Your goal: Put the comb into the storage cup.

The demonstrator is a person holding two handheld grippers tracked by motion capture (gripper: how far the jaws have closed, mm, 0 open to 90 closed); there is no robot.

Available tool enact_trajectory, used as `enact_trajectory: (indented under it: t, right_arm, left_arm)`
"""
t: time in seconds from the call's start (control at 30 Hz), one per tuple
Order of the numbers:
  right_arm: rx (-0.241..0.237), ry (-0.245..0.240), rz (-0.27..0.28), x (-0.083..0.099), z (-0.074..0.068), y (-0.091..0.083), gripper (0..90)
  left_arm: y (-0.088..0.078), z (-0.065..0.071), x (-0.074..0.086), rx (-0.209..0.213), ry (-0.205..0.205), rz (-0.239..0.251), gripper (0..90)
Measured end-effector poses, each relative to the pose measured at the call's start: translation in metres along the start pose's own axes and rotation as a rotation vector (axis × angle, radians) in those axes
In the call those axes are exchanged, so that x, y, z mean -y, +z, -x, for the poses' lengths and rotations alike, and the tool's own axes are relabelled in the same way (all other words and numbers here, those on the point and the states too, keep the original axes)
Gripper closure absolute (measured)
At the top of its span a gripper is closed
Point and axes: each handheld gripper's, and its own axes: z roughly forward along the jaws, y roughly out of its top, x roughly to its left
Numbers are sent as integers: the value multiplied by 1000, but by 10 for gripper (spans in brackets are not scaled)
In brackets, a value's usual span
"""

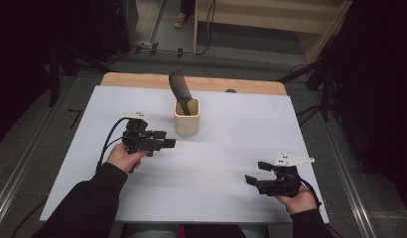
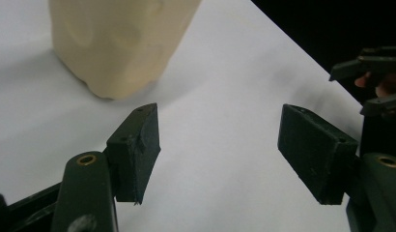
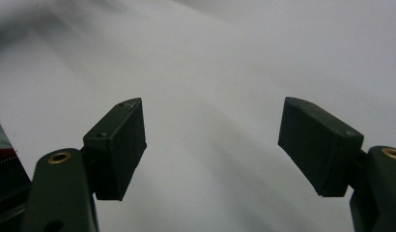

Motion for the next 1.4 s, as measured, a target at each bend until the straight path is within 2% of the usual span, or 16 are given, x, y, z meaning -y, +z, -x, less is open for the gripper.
enact_trajectory:
  t: [0.27,0.9,1.07,1.4]
  right_arm:
    - [5,10,2,0,1,0,229]
    - [14,26,-4,0,2,0,228]
    - [13,30,-5,0,3,1,228]
    - [21,51,-5,1,5,0,228]
  left_arm:
    - [0,4,6,3,6,-35,317]
    - [-7,13,24,5,13,-76,317]
    - [-10,15,30,-24,33,-95,315]
    - [-18,18,37,-29,42,-102,293]
